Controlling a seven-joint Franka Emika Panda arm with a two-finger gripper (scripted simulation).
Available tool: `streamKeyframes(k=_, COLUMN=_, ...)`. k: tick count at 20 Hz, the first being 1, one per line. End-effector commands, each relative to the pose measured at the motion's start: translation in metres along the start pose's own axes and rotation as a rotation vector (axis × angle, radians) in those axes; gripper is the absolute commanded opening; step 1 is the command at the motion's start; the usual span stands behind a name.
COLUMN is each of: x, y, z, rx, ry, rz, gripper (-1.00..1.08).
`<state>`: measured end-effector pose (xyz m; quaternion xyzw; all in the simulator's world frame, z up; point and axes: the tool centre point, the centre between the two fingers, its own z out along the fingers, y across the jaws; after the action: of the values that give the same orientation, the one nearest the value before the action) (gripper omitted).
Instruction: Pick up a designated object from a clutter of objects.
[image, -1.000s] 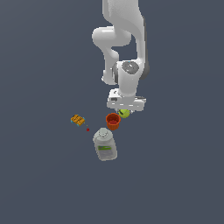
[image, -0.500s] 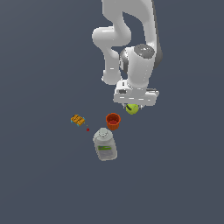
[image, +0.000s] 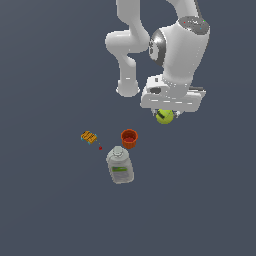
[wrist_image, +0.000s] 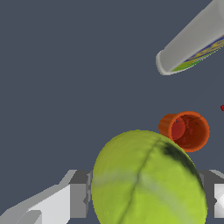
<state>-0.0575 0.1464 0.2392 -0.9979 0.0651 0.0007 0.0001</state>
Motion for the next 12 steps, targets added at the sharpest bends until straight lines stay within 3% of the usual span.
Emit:
streamKeyframes(k=1, x=0.007, y=-0.011, z=-0.023, rx=0.0, ry=0.001, rz=0.0, gripper=-1.0)
streamKeyframes(k=12, x=0.037, y=-0.055, z=-0.106, rx=0.0, ry=0.001, rz=0.001, gripper=-1.0)
